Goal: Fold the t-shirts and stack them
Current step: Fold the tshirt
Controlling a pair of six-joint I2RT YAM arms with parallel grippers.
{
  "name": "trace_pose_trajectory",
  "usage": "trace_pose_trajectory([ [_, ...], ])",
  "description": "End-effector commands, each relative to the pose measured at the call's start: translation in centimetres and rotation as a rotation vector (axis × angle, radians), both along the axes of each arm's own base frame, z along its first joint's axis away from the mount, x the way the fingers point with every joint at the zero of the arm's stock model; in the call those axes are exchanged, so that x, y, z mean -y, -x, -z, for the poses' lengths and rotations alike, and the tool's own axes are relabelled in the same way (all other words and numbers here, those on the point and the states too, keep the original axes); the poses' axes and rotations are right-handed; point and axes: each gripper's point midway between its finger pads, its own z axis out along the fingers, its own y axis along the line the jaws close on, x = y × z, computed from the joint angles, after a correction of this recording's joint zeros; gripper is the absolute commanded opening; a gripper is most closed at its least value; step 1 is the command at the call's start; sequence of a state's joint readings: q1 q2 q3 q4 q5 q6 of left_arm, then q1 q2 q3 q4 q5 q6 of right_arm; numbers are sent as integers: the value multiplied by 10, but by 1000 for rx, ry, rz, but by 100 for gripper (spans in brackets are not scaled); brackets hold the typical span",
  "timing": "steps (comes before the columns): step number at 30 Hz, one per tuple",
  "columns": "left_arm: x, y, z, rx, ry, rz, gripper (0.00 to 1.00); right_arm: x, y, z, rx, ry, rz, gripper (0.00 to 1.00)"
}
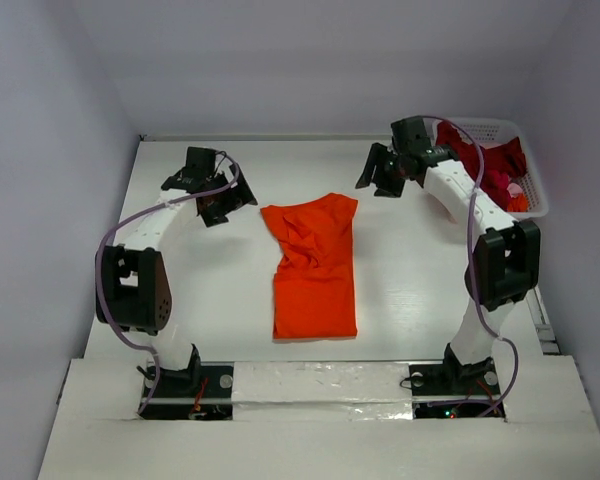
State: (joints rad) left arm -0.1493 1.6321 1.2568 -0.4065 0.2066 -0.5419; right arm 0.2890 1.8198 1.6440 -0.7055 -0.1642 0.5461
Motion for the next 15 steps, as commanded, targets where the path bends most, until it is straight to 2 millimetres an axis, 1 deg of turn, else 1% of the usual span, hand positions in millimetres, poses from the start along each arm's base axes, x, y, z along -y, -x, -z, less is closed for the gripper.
trace_pose_trajectory([
  [1, 10, -13, -15, 76, 37, 50, 92, -22, -15, -36, 88, -110, -68, 63],
  [3, 10, -14, -13, 62, 35, 48, 92, -26, -17, -28, 61, -119, -80, 63],
  [4, 10, -15, -13, 57, 33, 47, 92, -32, -16, -17, 24, -140, -104, 63],
  [6, 12, -16, -11, 58, 40, 56, 92, -40, -19, -8, 10, -163, -137, 63],
  [7, 12, -18, -8, 63, 41, 58, 92, -45, -19, 3, -16, -182, -156, 63],
  [8, 12, -19, -5, 60, 35, 56, 92, -48, -20, 7, -27, -193, -164, 63],
  [9, 12, -21, 2, 44, 34, 54, 92, -50, -22, 9, -31, -206, -169, 63],
  [10, 13, -23, 4, 42, 41, 54, 92, -49, -24, 12, -38, -222, -168, 63],
  [11, 16, -24, 6, 43, 54, 59, 92, -54, -24, 14, -50, -250, -177, 63],
  [13, 24, -29, 6, 68, 100, 67, 92, -47, -34, 11, -36, -273, -150, 63],
  [14, 26, -32, 6, 78, 118, 68, 92, -49, -36, 10, -33, -283, -151, 63],
  [15, 29, -34, 11, 69, 138, 60, 92, -44, -40, 13, -41, -290, -139, 63],
])
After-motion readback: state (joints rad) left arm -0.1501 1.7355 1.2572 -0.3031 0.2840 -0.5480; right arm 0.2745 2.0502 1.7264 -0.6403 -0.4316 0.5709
